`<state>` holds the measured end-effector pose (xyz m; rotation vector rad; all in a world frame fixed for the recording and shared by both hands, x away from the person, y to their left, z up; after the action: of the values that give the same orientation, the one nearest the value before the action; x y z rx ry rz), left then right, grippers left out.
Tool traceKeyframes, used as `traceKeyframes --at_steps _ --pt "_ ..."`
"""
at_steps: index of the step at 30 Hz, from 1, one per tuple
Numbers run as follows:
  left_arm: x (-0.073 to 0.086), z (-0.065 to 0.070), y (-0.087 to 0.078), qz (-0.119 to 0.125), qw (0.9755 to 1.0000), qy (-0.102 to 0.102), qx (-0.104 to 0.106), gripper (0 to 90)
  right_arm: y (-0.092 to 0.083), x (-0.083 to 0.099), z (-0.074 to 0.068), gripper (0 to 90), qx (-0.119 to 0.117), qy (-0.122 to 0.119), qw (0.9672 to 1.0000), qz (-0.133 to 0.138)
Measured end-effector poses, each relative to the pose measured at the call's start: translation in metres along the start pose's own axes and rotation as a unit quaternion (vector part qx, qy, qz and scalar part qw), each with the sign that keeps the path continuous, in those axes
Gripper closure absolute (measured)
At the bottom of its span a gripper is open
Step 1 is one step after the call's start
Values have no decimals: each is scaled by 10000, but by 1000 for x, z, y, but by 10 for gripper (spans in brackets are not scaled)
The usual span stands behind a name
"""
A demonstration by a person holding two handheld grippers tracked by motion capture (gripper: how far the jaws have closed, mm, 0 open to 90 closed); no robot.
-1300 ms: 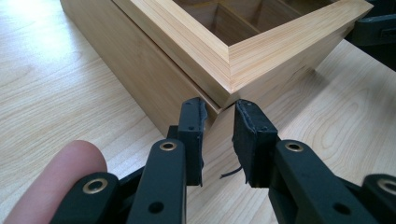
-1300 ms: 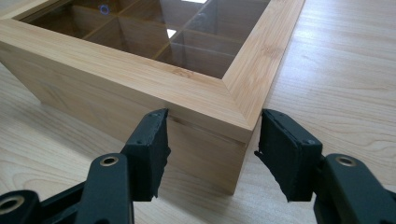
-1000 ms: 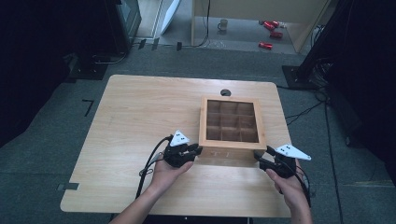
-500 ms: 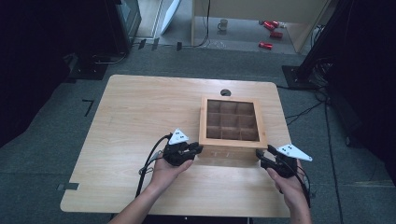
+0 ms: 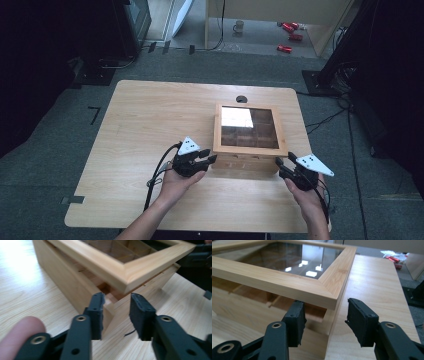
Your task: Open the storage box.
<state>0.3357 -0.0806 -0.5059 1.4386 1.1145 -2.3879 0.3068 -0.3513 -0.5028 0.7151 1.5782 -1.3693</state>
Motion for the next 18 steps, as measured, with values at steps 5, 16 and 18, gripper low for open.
traceKeyframes --at_steps 5,16,18 --pt "13 -12 -5 -181 9995 27 -252 406 -5 -17 3 456 142 -49 9995 283" --pt "63 -62 -25 -651 9914 -122 -1126 200 -7 -50 9 411 261 -136 9982 525" --pt "72 -68 -27 -792 9895 -58 -1209 189 -4 -58 9 409 317 -168 9981 497"
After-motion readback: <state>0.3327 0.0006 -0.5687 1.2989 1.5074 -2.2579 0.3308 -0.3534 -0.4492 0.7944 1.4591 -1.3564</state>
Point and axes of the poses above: each handheld gripper's, and its own axes: y roughly forward along the jaws, x roughly out of its underside, z roughly to its right, the point moved 9 cm from there along y, roughly forward along the jaws, and after that the axes turned 3 degrees about -y, right-handed, at the moved point
